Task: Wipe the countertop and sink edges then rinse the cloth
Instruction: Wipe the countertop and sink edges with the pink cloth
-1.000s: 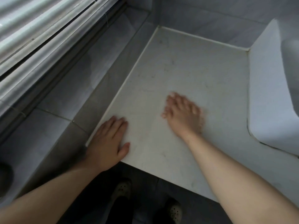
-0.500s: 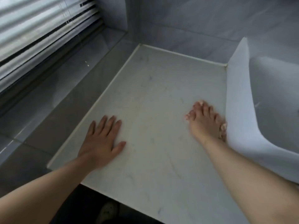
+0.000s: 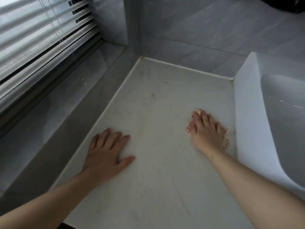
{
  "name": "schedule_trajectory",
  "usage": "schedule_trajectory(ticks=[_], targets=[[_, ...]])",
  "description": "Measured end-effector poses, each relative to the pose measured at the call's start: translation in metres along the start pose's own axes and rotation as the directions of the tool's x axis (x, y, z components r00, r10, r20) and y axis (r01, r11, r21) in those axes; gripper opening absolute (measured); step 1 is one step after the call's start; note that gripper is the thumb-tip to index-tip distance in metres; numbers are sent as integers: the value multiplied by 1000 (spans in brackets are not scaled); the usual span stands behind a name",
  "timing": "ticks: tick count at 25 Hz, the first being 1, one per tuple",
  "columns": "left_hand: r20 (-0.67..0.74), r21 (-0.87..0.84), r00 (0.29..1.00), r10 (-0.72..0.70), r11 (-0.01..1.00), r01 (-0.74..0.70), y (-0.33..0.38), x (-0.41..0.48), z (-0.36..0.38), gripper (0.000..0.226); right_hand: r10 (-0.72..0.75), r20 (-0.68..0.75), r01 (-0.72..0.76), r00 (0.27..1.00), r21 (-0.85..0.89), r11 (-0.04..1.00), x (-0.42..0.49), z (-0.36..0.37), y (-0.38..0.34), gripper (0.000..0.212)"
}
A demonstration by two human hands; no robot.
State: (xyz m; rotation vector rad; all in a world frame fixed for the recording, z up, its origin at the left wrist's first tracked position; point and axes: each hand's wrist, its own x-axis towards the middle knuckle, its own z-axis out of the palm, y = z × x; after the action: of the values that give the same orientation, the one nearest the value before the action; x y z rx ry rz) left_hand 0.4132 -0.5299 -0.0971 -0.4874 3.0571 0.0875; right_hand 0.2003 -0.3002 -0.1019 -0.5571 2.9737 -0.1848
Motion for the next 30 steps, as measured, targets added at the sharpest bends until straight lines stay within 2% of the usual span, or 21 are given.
schedule_trajectory(ticks=[1, 2, 3, 4, 5, 7, 9, 11, 13, 14, 16, 18, 20, 21, 23, 25, 26, 27, 28, 29, 30], targets=[[13, 9, 1000, 14, 1000, -14, -1, 16, -3, 81, 75, -2, -75, 997, 40, 996, 4, 0, -4, 53], [-4, 13, 999, 34, 999, -34, -2, 34, -4, 90, 77, -42, -76, 996, 15, 997, -6, 3, -11, 55], [-9, 4, 999, 40, 999, -40, -4, 51, -5, 97, -3, -105, -1, 994, -39, 999, -26, 10, -22, 58], [2, -1, 1000, 32, 1000, -32, -6, 67, -5, 101, -132, -100, 125, 986, -76, 989, -53, 14, -37, 60], [13, 3, 1000, 20, 1000, -20, -8, 79, -5, 102, -279, -81, 270, 957, -106, 957, -79, 18, -46, 58], [19, -8, 1000, 3, 1000, -2, -11, 99, -6, 101, -387, 11, 386, 922, -111, 916, -89, 14, -51, 54], [42, -18, 999, 7, 1000, -6, -12, 111, -7, 102, -298, -85, 287, 951, -119, 950, -39, 8, -37, 57], [53, -8, 998, 13, 1000, -13, -12, 118, -5, 104, -10, -91, 4, 996, -68, 998, 28, 1, -16, 55], [37, 0, 999, 22, 1000, -22, -12, 121, -3, 103, 213, -10, -213, 977, 51, 976, 68, -3, -5, 51], [15, 5, 1000, 27, 1000, -27, -12, 122, -4, 101, 224, -28, -222, 974, 53, 974, 67, -3, -5, 52], [-2, 45, 998, 60, 997, -60, -11, 119, -2, 98, 49, -94, -54, 994, -52, 997, 23, 5, -18, 58], [22, 61, 999, 39, 997, -40, -11, 119, -2, 93, -147, -64, 144, 987, -60, 988, -32, 8, -31, 56], [59, 57, 998, 16, 998, -19, -11, 120, -4, 91, -182, -23, 181, 983, -45, 982, -23, 10, -28, 57], [58, 57, 998, 20, 998, -23, -10, 121, -5, 91, -136, -38, 134, 990, -54, 989, 6, 8, -23, 61], [48, 55, 999, 12, 998, -14, -10, 120, -2, 90, 82, -42, -82, 996, 6, 997, 76, -3, -13, 59], [41, 56, 999, -1, 998, -1, -11, 121, -4, 89, 229, 30, -231, 973, 74, 970, 117, -11, -21, 54], [46, 51, 999, 1, 999, -3, -11, 121, -3, 88, 202, 9, -202, 979, 86, 976, 115, -8, -32, 55], [53, 47, 999, 8, 999, -10, -11, 121, -3, 88, 87, -32, -85, 996, 54, 995, 98, -3, -45, 57], [52, 45, 999, 9, 999, -11, -11, 120, -4, 87, -100, -30, 100, 995, -10, 995, 72, 6, -54, 59], [43, 44, 999, 5, 999, -6, -11, 119, -4, 87, -261, -38, 258, 965, -59, 964, 45, 12, -56, 58], [35, 46, 999, 3, 999, -5, -12, 120, -5, 86, -321, -47, 318, 946, -64, 946, 34, 11, -51, 55]])
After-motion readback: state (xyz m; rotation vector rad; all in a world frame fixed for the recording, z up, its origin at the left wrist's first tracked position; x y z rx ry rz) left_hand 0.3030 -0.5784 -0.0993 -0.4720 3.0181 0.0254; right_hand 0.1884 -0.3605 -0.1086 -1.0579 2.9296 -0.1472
